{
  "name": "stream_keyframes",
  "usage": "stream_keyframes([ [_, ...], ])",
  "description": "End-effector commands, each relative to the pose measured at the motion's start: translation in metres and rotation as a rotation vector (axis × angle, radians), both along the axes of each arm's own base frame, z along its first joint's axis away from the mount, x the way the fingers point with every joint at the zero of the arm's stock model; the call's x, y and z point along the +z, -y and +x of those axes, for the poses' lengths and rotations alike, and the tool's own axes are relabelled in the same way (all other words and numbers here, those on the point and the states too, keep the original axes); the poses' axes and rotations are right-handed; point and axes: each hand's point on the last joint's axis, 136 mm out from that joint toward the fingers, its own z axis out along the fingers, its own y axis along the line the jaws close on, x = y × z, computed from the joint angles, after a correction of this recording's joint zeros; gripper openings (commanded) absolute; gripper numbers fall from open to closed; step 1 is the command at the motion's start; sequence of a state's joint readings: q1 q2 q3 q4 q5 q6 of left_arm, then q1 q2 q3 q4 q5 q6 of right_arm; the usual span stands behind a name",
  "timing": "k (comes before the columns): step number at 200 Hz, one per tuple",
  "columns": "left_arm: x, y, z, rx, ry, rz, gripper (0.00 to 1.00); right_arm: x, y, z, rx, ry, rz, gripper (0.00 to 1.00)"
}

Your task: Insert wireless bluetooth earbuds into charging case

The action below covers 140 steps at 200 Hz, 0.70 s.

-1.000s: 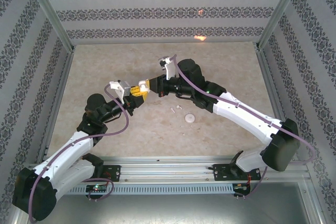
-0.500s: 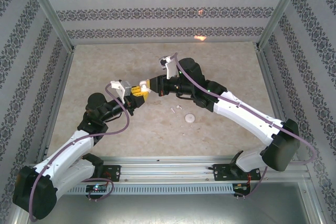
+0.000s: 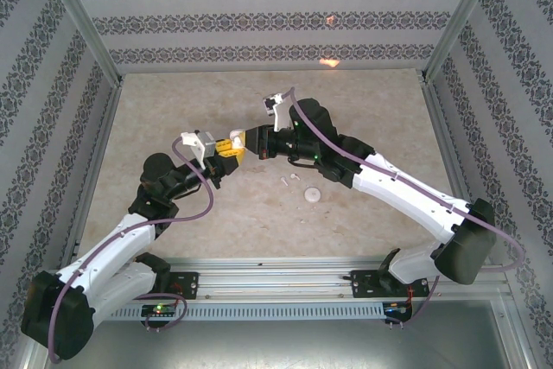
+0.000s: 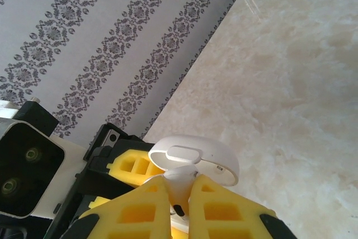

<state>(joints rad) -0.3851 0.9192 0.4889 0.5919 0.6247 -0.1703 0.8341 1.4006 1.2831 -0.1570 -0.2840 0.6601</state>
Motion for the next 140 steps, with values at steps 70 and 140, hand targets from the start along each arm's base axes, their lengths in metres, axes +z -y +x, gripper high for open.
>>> stream_keyframes([
  [70, 0.044, -0.002, -0.002, 0.012, 0.119, -0.074, 0.00, -0.018, 0.000, -0.018, 0.016, -0.082, -0.145, 0.32],
  [140, 0.043, -0.002, -0.002, 0.011, 0.118, -0.081, 0.00, 0.002, 0.005, -0.015, -0.004, -0.061, -0.169, 0.42],
])
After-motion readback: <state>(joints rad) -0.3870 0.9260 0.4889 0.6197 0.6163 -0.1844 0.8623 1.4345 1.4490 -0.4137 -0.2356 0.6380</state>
